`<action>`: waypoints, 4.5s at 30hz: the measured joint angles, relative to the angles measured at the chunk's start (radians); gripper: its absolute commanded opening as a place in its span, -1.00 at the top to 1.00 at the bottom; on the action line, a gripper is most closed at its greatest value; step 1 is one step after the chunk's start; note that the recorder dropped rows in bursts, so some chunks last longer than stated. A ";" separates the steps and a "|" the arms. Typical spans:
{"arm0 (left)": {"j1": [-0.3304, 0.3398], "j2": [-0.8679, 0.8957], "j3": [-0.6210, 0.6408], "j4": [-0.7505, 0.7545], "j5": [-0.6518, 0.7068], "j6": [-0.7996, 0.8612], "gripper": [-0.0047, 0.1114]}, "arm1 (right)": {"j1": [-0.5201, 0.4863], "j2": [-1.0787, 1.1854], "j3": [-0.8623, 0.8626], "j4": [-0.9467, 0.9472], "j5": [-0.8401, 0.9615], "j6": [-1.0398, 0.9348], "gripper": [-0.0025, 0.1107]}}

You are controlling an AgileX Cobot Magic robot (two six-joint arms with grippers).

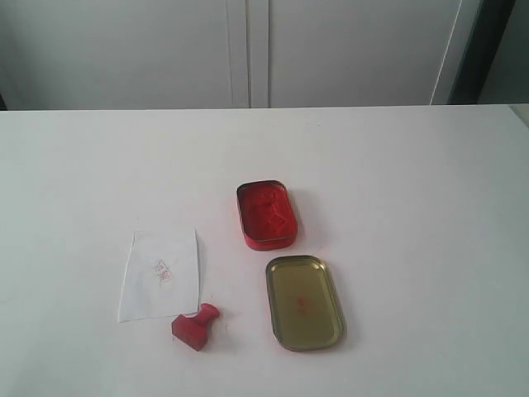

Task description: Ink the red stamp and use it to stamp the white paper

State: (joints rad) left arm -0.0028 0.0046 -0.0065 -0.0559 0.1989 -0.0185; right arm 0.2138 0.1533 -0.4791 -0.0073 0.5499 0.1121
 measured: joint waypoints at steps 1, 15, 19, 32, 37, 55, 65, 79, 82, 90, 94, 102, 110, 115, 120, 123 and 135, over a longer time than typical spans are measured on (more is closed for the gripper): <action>0.000 0.000 0.000 0.000 0.000 0.000 0.92 | 0.000 -0.013 0.000 0.000 0.000 0.000 0.96; 0.000 0.000 0.001 0.000 0.000 0.000 0.92 | 0.000 -0.148 0.222 0.000 -0.013 0.000 0.96; 0.000 0.000 0.002 0.000 0.000 0.000 0.92 | 0.000 -0.148 0.222 0.000 -0.021 0.000 0.96; 0.000 0.000 0.002 0.000 0.000 0.000 0.92 | -0.089 -0.148 0.294 0.000 -0.038 0.000 0.96; 0.000 0.000 0.002 0.000 0.000 0.000 0.92 | -0.124 -0.148 0.303 0.000 -0.051 0.000 0.96; 0.000 0.000 0.002 0.000 0.000 0.000 0.92 | -0.142 -0.148 0.409 -0.041 -0.119 0.000 0.96; 0.000 0.000 0.002 0.000 0.000 0.000 0.92 | -0.142 -0.148 0.473 -0.110 -0.165 0.000 0.96; 0.000 0.000 0.002 0.000 0.000 0.000 0.92 | -0.142 -0.148 0.473 -0.113 -0.184 0.000 0.96; 0.000 0.000 0.002 0.000 0.000 0.000 0.92 | -0.142 -0.148 0.473 -0.113 -0.186 0.000 0.96; 0.000 0.000 0.002 0.000 0.000 0.000 0.92 | -0.142 -0.148 0.473 -0.115 -0.186 0.000 0.96; 0.000 0.000 0.002 0.000 0.000 0.000 0.92 | -0.142 -0.148 0.473 -0.115 -0.186 -0.016 0.96; 0.000 0.000 0.002 0.000 0.000 0.000 0.92 | -0.142 -0.148 0.473 -0.118 -0.186 -0.094 0.96; 0.000 0.000 0.002 0.000 0.000 0.000 0.92 | -0.142 -0.148 0.473 -0.120 -0.186 -0.100 0.96; 0.000 0.000 0.002 0.000 0.000 0.000 0.92 | -0.142 -0.148 0.473 -0.120 -0.186 -0.102 0.96; 0.000 0.000 0.002 0.000 0.000 0.000 0.92 | -0.142 -0.148 0.473 -0.100 -0.186 -0.104 0.96; 0.000 0.000 0.002 0.000 0.000 0.000 0.92 | -0.142 -0.148 0.473 -0.056 -0.186 -0.104 0.96; 0.000 0.000 0.002 0.000 0.000 0.000 0.92 | -0.142 -0.148 0.473 -0.047 -0.186 -0.104 0.96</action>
State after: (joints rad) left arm -0.0028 0.0046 -0.0042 -0.0559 0.1989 -0.0185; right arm 0.0715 0.0050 -0.0057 -0.0539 0.3641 0.0078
